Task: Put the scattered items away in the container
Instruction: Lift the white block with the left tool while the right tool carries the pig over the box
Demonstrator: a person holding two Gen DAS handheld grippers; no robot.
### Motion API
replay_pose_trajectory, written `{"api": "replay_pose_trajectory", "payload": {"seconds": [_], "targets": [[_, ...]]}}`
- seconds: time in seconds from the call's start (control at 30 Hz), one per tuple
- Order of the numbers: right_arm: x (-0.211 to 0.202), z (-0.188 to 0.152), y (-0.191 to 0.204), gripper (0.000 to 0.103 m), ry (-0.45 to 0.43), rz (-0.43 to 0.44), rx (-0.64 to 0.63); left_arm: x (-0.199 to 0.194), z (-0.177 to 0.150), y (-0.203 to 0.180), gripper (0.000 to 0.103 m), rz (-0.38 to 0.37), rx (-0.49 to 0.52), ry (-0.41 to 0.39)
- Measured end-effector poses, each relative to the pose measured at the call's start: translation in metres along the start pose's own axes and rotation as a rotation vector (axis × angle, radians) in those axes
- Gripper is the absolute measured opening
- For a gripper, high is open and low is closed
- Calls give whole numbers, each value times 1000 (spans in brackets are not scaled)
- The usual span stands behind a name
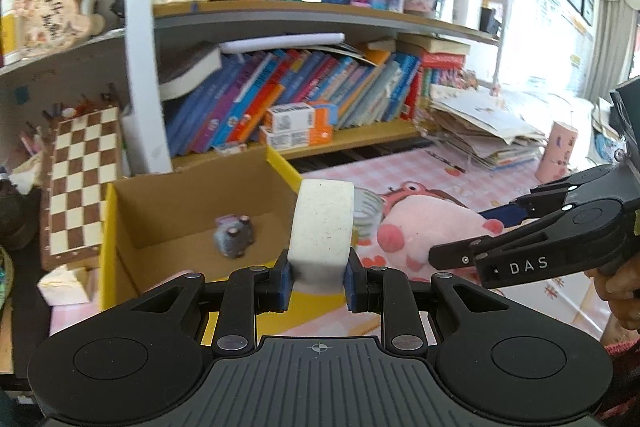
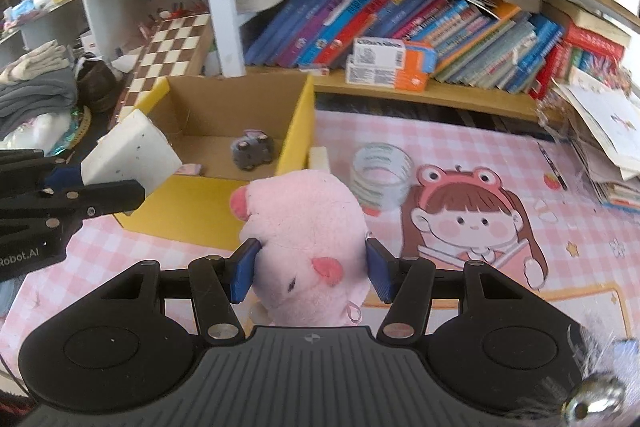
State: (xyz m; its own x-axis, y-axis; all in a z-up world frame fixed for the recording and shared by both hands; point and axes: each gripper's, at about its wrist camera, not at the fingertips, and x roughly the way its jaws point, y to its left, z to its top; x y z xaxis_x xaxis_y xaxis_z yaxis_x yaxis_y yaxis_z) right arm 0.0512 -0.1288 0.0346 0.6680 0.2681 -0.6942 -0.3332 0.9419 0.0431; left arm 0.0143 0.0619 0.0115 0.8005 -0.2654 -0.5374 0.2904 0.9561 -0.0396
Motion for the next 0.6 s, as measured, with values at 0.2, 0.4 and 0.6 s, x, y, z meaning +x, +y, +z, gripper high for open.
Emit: {"api": "replay_pose_trajectory", "payload": {"seconds": [0.2,0.4,0.6], "targets": [[5,17,14,54,-25,26,-52,-4,5,17,23,38,-15,-18],[10,39,25,54,-65,43,-97,-6,12,34,23,80,-15,-33],[18,55,33,54,-82,63,-138,-5,18,47,23,112,-16,-44]]}}
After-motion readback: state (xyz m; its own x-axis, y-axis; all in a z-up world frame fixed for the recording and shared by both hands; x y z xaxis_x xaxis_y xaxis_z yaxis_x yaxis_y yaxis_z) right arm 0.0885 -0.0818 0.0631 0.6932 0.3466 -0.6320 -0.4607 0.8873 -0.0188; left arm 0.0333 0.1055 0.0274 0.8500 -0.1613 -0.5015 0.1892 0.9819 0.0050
